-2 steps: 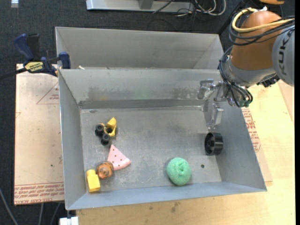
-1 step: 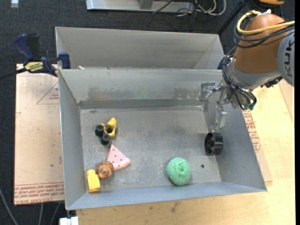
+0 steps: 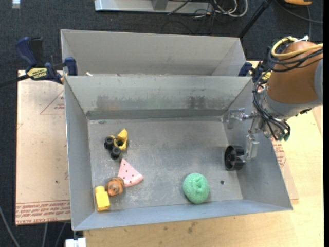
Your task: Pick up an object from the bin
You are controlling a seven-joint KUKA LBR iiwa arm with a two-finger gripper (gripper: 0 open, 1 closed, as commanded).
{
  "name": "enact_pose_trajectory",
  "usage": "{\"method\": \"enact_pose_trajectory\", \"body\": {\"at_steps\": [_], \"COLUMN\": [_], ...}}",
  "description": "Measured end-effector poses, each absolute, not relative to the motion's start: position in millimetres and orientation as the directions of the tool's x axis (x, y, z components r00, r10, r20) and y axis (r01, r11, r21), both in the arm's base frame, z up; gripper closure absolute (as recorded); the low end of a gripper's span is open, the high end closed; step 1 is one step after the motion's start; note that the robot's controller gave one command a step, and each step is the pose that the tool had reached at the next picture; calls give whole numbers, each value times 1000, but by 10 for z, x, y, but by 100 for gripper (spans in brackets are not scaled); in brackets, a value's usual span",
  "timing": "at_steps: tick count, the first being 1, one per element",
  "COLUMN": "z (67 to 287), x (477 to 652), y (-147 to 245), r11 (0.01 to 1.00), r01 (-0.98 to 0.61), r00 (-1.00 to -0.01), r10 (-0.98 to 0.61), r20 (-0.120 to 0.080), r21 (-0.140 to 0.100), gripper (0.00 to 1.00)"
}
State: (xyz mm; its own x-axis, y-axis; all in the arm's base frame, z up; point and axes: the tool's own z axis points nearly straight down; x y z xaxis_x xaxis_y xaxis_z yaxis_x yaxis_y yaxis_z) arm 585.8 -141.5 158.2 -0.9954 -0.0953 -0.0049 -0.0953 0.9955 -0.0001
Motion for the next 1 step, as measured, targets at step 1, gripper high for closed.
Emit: {"method": "enact_pose_trajectory", "body": {"at_steps": [1], "z": [1228], "x": [6095], "y": [-1527], "r11": [999], "r01": [-45], "r00": [-999], "r10": [-45], "r20": [-6], "r21": [0], "gripper": [0]}}
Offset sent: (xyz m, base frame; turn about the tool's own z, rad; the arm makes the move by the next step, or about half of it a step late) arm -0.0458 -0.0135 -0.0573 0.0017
